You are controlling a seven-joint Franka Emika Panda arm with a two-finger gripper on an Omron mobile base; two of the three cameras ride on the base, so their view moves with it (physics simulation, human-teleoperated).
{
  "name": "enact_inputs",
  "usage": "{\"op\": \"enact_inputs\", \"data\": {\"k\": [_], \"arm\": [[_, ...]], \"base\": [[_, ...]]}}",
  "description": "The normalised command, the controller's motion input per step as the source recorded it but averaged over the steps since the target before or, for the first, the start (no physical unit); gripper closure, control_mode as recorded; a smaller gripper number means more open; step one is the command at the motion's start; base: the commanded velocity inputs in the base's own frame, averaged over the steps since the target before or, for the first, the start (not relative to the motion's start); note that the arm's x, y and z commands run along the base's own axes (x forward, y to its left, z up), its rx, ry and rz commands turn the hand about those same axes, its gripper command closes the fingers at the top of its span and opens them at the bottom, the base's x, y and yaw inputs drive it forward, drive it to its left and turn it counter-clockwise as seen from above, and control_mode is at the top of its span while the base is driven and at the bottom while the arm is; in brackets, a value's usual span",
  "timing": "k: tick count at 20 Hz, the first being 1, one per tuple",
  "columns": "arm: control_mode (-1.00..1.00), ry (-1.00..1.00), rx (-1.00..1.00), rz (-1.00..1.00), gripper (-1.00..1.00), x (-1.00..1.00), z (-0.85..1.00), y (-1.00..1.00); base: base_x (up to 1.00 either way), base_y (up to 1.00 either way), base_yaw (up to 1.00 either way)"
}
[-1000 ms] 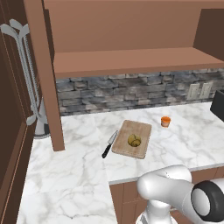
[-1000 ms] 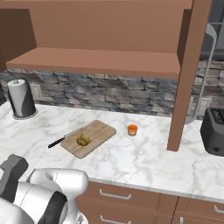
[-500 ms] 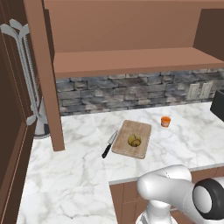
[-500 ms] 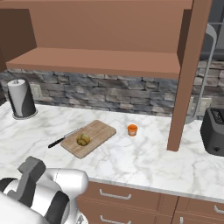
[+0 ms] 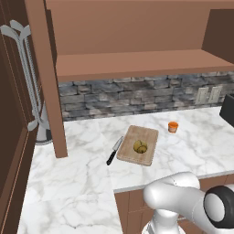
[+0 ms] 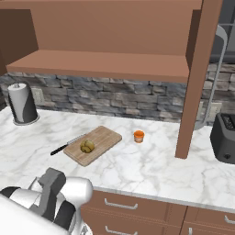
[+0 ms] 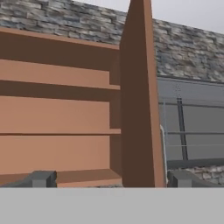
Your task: Pick the bread, place it on the cutting board, pick the jam, place it on the counter, and close the cabinet.
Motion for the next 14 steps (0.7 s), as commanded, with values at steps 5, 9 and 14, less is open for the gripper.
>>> {"op": "enact_inputs", "data": {"k": [5, 9, 14], "arm": [[-1.00, -0.02, 0.00, 0.00, -1.00, 0.04, -0.08, -0.14], [-1.00, -0.01, 0.00, 0.00, -1.00, 0.05, -0.09, -0.14], [-1.00, 0.00, 0.00, 0.00, -1.00, 0.08, -0.08, -0.12]], "base": [[0.00, 0.00, 0.00], [0.00, 0.00, 0.00], [0.00, 0.00, 0.00]]}}
